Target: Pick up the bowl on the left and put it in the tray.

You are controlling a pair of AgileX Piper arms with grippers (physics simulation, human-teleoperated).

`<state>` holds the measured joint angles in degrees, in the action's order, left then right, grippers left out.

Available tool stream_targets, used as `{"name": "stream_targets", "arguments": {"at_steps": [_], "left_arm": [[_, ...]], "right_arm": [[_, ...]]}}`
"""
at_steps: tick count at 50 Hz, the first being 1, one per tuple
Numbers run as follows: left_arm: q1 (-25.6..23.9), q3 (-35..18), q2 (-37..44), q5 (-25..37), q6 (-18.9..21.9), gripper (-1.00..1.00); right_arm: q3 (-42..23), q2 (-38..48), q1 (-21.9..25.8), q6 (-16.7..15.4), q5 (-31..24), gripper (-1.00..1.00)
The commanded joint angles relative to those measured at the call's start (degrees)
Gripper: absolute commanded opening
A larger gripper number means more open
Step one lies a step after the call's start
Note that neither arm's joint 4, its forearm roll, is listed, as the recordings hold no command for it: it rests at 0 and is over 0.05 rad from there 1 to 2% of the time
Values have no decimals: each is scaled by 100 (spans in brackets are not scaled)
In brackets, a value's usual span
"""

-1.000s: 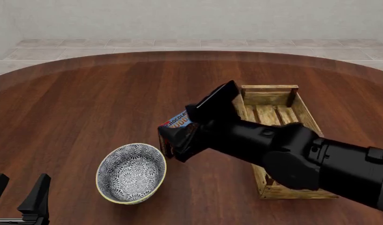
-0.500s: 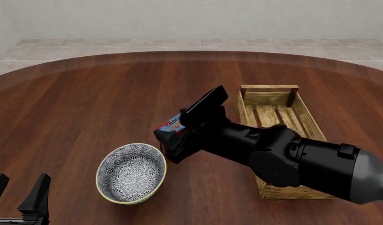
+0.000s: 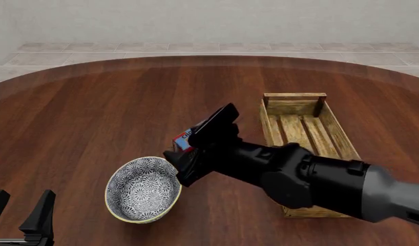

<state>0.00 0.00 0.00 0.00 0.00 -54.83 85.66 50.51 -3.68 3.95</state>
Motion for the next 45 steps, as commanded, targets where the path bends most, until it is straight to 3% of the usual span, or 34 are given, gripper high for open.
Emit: {"name": "stream_targets", "arguments": {"at_steps": [1,45], "left_arm": [[0,0,0,0,0,100],[0,0,0,0,0,100]], "right_arm": [[-8,179,-58,52,100,100],[-144,739,-166,-222,287,100]]}}
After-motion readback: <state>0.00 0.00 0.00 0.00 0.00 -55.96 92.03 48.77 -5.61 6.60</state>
